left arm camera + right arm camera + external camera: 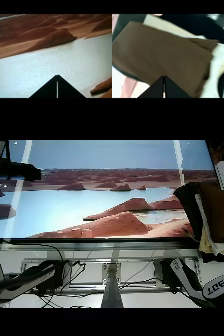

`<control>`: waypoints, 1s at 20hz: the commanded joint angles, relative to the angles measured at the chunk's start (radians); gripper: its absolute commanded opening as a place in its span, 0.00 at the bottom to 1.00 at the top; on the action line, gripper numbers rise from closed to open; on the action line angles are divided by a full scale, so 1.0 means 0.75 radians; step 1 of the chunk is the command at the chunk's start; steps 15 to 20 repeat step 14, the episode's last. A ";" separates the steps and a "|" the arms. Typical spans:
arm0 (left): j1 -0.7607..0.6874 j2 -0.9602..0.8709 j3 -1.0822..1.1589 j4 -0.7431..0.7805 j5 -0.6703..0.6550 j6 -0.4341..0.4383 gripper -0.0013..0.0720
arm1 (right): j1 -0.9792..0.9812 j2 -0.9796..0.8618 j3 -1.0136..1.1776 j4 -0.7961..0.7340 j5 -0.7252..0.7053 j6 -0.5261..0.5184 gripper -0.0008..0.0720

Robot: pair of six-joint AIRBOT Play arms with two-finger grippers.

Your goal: Fold the clothes and pants, and hang the long-sleeved shirts on hangers.

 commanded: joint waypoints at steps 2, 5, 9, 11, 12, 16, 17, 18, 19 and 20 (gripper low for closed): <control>0.001 0.001 0.001 0.001 0.001 0.000 0.03 | 0.252 -0.006 -0.052 0.077 -0.128 -0.155 0.03; 0.001 0.001 0.001 0.001 0.001 0.000 0.03 | 0.571 0.017 -0.052 0.079 -0.244 -0.186 0.03; 0.001 0.001 0.001 0.001 0.001 0.000 0.03 | 1.016 0.087 -0.052 0.069 -0.350 -0.230 0.03; 0.001 0.001 0.001 0.001 0.001 0.000 0.03 | 1.169 0.116 -0.052 0.047 -0.338 -0.230 0.03; 0.001 0.001 0.001 0.001 0.001 0.000 0.03 | 1.234 0.125 -0.052 0.047 -0.332 -0.231 0.03; 0.000 0.001 0.001 0.001 0.001 0.000 0.03 | 1.313 0.125 -0.052 0.048 -0.326 -0.229 0.03; 0.000 0.001 0.001 0.001 0.001 0.000 0.03 | 1.313 0.125 -0.052 0.048 -0.326 -0.229 0.03; 0.000 0.001 0.001 0.001 0.001 0.000 0.03 | 1.313 0.125 -0.052 0.048 -0.326 -0.229 0.03; 0.000 0.001 0.001 0.001 0.001 0.000 0.03 | 1.313 0.125 -0.052 0.048 -0.326 -0.229 0.03; 0.000 0.001 0.001 0.001 0.001 0.000 0.03 | 1.313 0.125 -0.052 0.048 -0.326 -0.229 0.03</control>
